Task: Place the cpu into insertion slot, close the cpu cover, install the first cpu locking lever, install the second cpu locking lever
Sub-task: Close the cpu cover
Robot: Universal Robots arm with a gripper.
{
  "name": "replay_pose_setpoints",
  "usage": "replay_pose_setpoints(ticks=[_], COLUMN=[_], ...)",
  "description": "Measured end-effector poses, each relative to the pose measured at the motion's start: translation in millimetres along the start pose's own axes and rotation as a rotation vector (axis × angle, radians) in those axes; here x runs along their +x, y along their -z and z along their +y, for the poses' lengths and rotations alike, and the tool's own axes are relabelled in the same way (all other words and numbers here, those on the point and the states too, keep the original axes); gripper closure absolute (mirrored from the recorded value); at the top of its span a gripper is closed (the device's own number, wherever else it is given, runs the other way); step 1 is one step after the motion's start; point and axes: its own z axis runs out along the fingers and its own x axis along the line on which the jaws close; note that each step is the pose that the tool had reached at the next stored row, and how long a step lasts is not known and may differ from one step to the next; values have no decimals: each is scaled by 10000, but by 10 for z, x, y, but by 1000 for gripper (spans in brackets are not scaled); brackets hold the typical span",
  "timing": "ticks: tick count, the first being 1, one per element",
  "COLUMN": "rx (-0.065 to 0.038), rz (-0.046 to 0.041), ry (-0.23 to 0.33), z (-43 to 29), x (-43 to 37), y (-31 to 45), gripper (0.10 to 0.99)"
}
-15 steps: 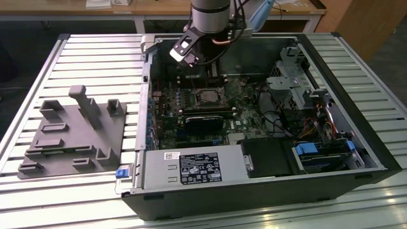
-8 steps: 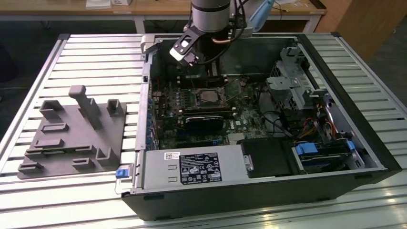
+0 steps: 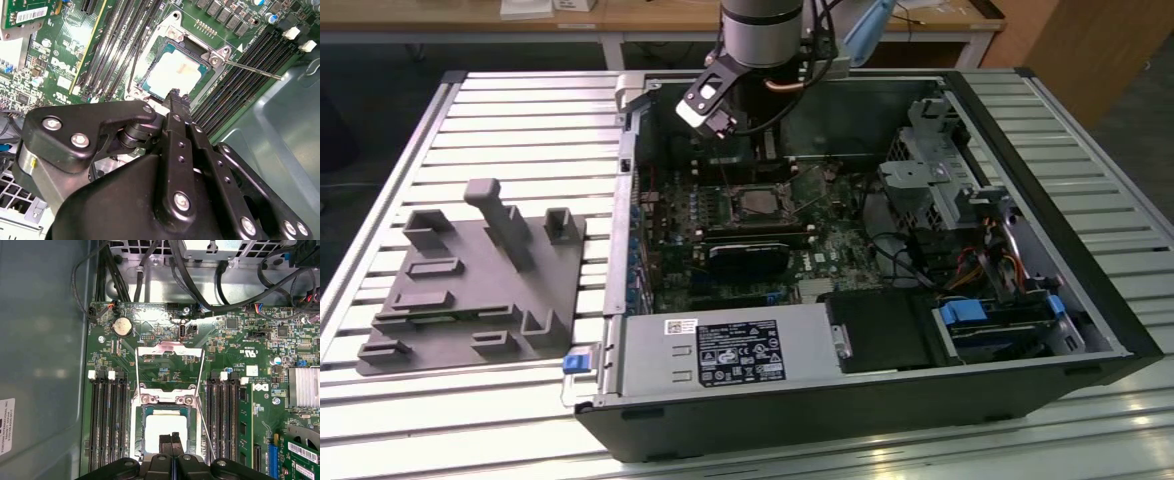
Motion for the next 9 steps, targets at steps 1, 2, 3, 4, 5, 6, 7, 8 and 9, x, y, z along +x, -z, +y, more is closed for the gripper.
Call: replay_pose_setpoints(ticks=[1, 2, 3, 4, 5, 6, 7, 8, 9], rx=[2, 0, -1, 0, -1, -1, -1, -2, -3], rz=[-3, -1, 0, 0, 0, 1, 0, -1, 0], ry=[0, 0, 0, 0, -1, 0, 0, 0, 0], z=[1, 2, 3, 5, 7, 9, 11, 12, 13], x=[0, 1, 0, 0, 0, 1, 1, 1, 1], y=[10, 23, 39, 58, 79, 101, 120, 136, 144], gripper=[980, 980, 980, 980, 980, 980, 980, 980, 980])
